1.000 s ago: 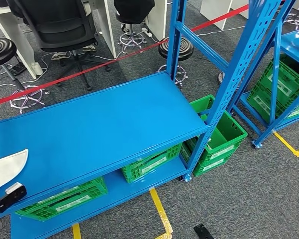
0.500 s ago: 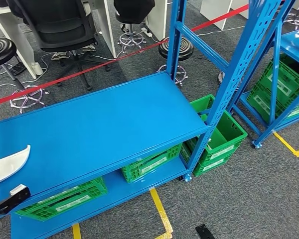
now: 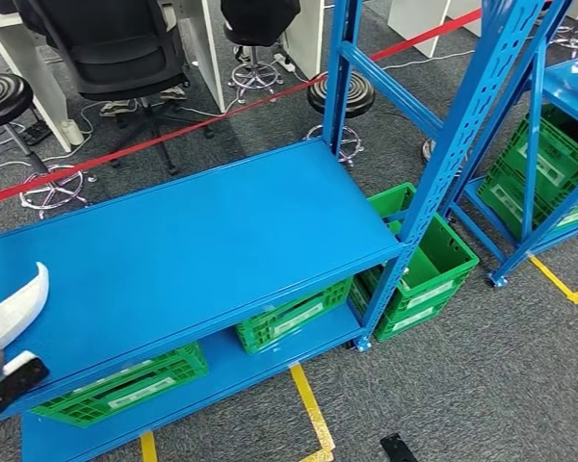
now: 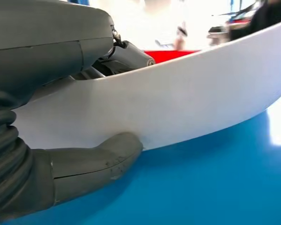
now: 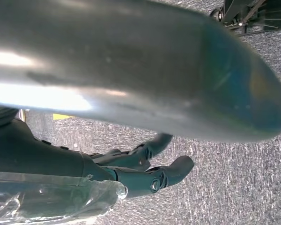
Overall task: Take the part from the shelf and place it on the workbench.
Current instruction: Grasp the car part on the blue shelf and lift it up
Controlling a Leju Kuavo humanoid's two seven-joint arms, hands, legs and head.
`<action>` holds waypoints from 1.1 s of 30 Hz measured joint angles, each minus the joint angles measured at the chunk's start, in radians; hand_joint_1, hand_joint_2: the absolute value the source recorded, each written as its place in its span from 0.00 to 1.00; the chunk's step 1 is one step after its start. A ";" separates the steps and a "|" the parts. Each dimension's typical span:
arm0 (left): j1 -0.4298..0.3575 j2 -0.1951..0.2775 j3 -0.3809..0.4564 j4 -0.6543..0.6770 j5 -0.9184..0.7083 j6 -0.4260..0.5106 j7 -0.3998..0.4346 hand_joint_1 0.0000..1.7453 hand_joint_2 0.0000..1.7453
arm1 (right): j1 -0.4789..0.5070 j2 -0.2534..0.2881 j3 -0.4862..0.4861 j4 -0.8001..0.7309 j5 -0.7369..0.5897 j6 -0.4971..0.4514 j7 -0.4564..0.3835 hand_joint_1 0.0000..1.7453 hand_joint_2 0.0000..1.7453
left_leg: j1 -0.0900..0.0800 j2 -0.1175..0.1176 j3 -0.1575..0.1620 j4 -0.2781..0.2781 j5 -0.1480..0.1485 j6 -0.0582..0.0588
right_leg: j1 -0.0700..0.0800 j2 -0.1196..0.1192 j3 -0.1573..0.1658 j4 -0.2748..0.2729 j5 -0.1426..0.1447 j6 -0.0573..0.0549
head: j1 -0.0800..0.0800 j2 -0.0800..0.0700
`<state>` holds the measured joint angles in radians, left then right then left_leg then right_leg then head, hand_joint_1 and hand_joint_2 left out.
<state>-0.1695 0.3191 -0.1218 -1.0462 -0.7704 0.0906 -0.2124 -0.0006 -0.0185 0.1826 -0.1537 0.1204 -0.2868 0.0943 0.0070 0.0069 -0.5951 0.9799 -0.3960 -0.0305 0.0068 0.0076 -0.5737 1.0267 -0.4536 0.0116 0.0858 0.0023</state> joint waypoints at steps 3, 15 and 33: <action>0.040 -0.081 0.059 -0.100 0.307 -0.071 -0.135 1.00 1.00 | -0.001 0.000 0.000 0.000 -0.001 0.009 -0.007 0.00 0.00 | -0.001 0.000 0.000 0.000 0.000 0.001 | -0.001 0.000 0.000 0.000 0.000 0.000 | 0.000 0.000; 0.115 -0.278 0.187 -0.412 0.850 -0.257 -0.290 1.00 1.00 | 0.000 0.000 0.000 0.000 0.004 -0.011 0.002 0.00 0.00 | -0.002 0.000 -0.002 0.000 0.000 0.003 | -0.002 0.001 -0.001 -0.001 0.002 0.003 | 0.000 0.000; 0.212 -0.353 0.084 -0.621 0.716 -0.190 -0.323 1.00 1.00 | 0.000 0.009 -0.004 0.000 -0.021 0.036 0.022 0.00 0.00 | -0.003 0.000 -0.002 0.001 -0.001 0.004 | -0.003 0.001 -0.001 -0.001 0.002 0.003 | 0.000 0.000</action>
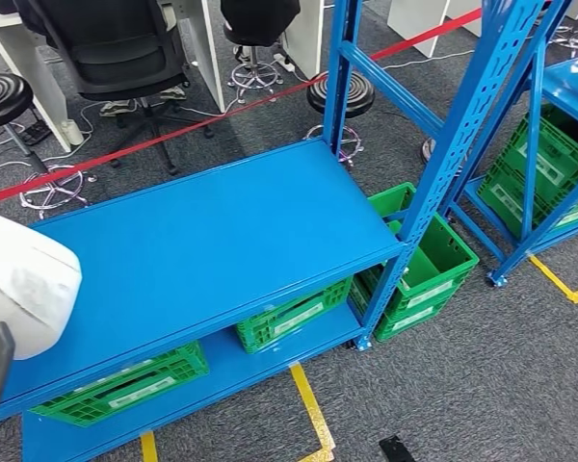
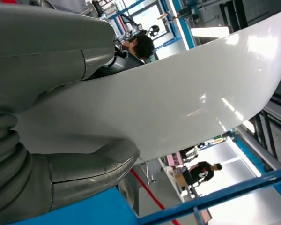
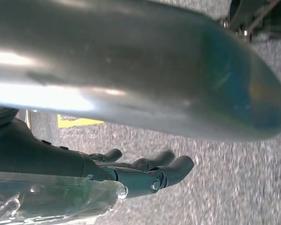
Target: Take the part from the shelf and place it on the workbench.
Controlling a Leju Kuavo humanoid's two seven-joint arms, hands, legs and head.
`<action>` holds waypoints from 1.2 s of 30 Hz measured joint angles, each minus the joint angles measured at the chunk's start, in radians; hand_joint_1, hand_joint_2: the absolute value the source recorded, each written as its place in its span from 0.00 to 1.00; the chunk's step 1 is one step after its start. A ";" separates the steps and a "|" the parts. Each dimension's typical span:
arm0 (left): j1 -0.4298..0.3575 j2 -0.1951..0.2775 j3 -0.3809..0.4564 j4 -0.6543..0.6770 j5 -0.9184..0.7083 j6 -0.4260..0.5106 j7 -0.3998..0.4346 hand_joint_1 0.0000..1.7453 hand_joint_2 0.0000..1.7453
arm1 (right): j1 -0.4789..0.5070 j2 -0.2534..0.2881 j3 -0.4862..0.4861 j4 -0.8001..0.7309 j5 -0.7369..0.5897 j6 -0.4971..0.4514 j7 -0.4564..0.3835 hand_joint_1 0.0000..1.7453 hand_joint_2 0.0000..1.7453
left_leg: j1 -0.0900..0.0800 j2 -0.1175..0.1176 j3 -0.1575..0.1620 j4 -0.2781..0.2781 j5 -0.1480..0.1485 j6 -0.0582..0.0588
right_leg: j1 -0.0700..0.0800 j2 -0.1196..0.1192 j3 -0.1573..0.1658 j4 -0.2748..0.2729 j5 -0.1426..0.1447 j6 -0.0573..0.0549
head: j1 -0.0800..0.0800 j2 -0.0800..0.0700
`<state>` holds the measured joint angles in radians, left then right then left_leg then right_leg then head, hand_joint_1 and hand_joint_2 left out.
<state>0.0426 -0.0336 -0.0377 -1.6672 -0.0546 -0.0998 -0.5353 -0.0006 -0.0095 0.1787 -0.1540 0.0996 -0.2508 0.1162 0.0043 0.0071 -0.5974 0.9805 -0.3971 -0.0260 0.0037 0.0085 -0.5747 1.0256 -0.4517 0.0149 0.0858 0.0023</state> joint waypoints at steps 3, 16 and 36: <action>0.033 -0.003 -0.028 0.000 -0.011 0.015 -0.011 1.00 1.00 | 0.001 0.005 -0.007 0.000 -0.013 0.029 -0.003 0.00 0.00 | -0.002 0.000 0.000 0.001 -0.002 0.002 | -0.002 0.000 0.000 0.000 0.000 0.001 | 0.000 0.000; 0.196 -0.017 -0.075 0.030 -0.085 0.156 -0.129 1.00 1.00 | 0.008 0.039 -0.055 0.000 -0.071 0.010 -0.002 0.00 0.00 | -0.002 0.003 0.003 -0.007 0.005 0.032 | -0.011 0.000 -0.003 0.017 -0.028 0.030 | 0.001 0.000; 0.284 -0.075 0.000 0.036 -0.029 0.088 -0.149 1.00 1.00 | 0.015 0.076 -0.095 0.000 -0.102 -0.002 -0.011 0.00 0.00 | 0.019 -0.003 -0.113 0.289 -0.173 -0.028 | -0.017 0.005 -0.017 0.009 0.008 -0.008 | 0.001 0.000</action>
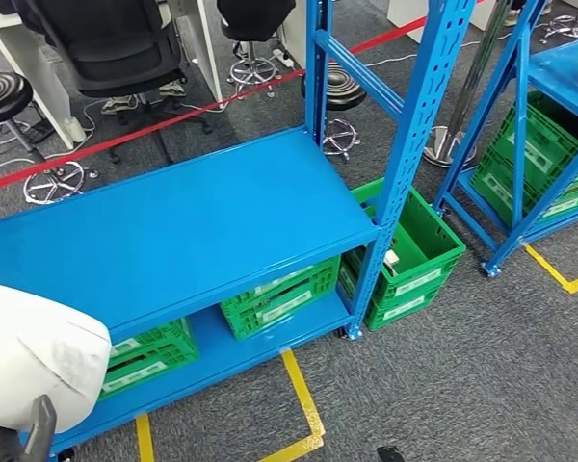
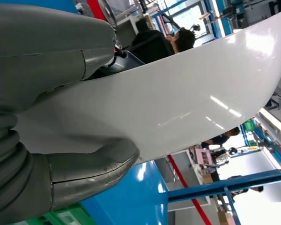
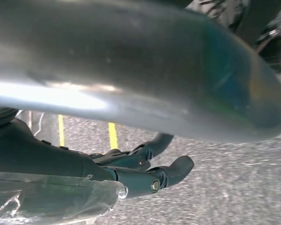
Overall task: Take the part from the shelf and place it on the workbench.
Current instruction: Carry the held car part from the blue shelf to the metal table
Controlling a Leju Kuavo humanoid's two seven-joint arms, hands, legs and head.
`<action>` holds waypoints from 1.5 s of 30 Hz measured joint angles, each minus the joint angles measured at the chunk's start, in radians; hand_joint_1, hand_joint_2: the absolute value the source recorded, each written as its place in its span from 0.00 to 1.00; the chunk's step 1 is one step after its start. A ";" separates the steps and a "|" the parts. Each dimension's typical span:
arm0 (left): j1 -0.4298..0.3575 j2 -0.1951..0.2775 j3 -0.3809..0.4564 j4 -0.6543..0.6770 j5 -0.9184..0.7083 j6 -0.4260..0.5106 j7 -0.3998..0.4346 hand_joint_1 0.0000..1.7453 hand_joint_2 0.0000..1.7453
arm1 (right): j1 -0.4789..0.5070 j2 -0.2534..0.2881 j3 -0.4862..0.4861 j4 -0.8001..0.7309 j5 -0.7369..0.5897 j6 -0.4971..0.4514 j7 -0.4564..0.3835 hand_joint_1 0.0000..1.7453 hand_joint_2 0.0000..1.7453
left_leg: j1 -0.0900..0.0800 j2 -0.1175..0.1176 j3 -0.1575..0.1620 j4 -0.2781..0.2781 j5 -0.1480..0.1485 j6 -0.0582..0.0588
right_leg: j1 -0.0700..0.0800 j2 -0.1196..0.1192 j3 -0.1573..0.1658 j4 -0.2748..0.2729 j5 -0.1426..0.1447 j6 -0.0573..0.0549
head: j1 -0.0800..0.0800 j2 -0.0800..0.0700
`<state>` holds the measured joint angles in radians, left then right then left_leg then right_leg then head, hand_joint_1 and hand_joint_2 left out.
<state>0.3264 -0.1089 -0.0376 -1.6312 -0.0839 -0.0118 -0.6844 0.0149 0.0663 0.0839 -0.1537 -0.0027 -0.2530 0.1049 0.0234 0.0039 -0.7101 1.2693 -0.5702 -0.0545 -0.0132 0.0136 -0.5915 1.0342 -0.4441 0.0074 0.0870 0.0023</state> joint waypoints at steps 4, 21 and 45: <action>0.000 -0.003 0.008 0.000 0.000 0.000 0.000 1.00 1.00 | 0.000 0.002 0.000 0.000 0.000 0.000 0.000 0.00 0.00 | -0.012 -0.001 0.155 -0.156 0.061 0.026 | 0.008 0.001 -0.042 0.001 0.035 0.006 | 0.000 0.000; 0.006 -0.058 0.100 0.003 0.053 -0.166 -0.008 1.00 1.00 | -0.010 0.012 0.011 0.001 0.049 -0.019 -0.009 0.00 0.00 | -0.024 0.005 0.095 -0.301 0.203 0.045 | 0.007 -0.005 0.119 -0.011 -0.070 0.044 | 0.004 0.000; 0.004 -0.156 0.272 -0.002 -0.030 -0.215 0.015 1.00 1.00 | -0.011 0.041 0.037 0.002 0.066 0.019 -0.024 0.00 0.00 | -0.023 0.000 0.216 -0.330 0.102 0.067 | 0.007 -0.009 -0.132 0.206 -0.083 0.053 | 0.003 0.000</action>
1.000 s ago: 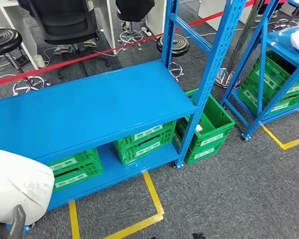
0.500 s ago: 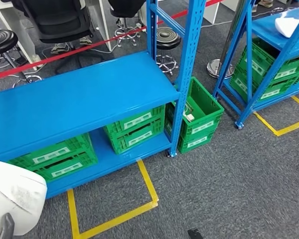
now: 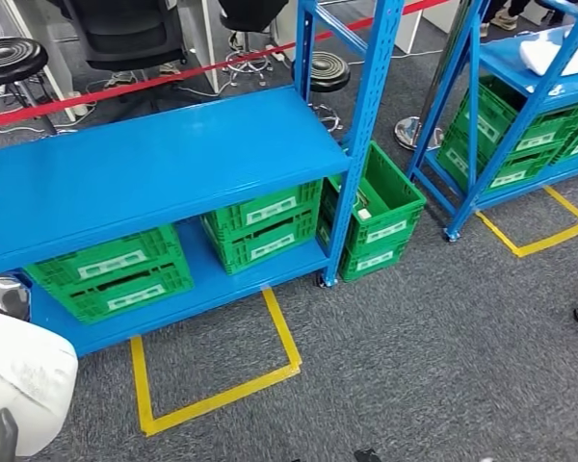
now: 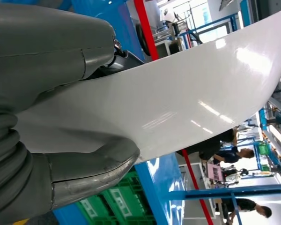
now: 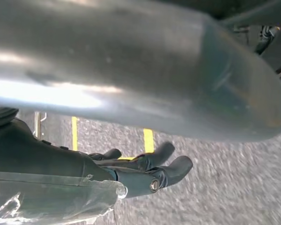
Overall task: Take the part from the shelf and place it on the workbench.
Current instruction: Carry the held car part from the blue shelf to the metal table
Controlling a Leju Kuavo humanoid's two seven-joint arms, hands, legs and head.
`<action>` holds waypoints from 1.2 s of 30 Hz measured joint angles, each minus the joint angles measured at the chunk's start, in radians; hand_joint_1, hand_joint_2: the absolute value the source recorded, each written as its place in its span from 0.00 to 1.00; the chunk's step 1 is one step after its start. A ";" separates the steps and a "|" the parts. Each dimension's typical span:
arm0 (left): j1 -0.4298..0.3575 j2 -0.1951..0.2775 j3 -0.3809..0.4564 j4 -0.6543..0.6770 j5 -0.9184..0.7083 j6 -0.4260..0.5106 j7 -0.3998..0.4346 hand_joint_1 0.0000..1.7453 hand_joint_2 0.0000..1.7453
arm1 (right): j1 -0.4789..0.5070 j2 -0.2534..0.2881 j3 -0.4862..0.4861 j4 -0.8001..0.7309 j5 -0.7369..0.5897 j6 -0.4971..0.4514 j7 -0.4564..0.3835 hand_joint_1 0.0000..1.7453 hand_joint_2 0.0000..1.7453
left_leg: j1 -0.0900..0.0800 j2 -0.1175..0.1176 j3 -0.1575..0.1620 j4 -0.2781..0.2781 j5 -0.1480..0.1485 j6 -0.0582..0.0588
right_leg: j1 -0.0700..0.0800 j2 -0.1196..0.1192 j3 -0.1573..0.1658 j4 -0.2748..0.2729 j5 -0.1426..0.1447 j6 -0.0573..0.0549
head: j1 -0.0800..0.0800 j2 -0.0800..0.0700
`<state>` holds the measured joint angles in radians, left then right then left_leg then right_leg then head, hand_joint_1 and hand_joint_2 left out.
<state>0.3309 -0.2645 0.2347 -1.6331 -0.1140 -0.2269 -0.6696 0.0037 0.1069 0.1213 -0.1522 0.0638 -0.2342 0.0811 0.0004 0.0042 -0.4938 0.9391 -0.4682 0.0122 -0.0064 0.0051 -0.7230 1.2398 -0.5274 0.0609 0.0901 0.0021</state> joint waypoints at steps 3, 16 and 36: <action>-0.001 -0.002 0.000 0.000 -0.001 0.018 0.008 1.00 1.00 | 0.000 0.000 0.008 0.000 0.008 0.002 -0.007 0.00 0.00 | -0.006 -0.008 -0.038 0.001 0.032 -0.004 | 0.003 0.003 0.041 0.037 0.045 -0.009 | 0.001 0.000; 0.002 -0.002 -0.008 0.003 -0.007 0.079 0.030 1.00 1.00 | 0.005 -0.004 0.022 0.000 0.008 -0.005 -0.020 0.00 0.00 | 0.004 -0.019 -0.196 0.294 -0.092 -0.067 | 0.003 -0.024 0.231 -0.285 0.056 -0.060 | -0.008 0.000; 0.007 0.002 -0.028 0.005 -0.003 0.093 0.035 1.00 1.00 | 0.010 -0.007 0.029 0.000 0.003 -0.020 -0.028 0.00 0.00 | 0.007 -0.088 -0.041 0.028 0.024 -0.017 | -0.003 0.050 0.162 -0.170 0.037 -0.021 | -0.001 0.000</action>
<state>0.3376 -0.2629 0.2065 -1.6285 -0.1173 -0.1344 -0.6343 0.0134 0.0996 0.1503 -0.1517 0.0668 -0.2543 0.0534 0.0074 -0.0838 -0.5349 0.9668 -0.4442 -0.0051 -0.0093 0.0548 -0.5610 1.0699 -0.4902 0.0394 0.0889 0.0019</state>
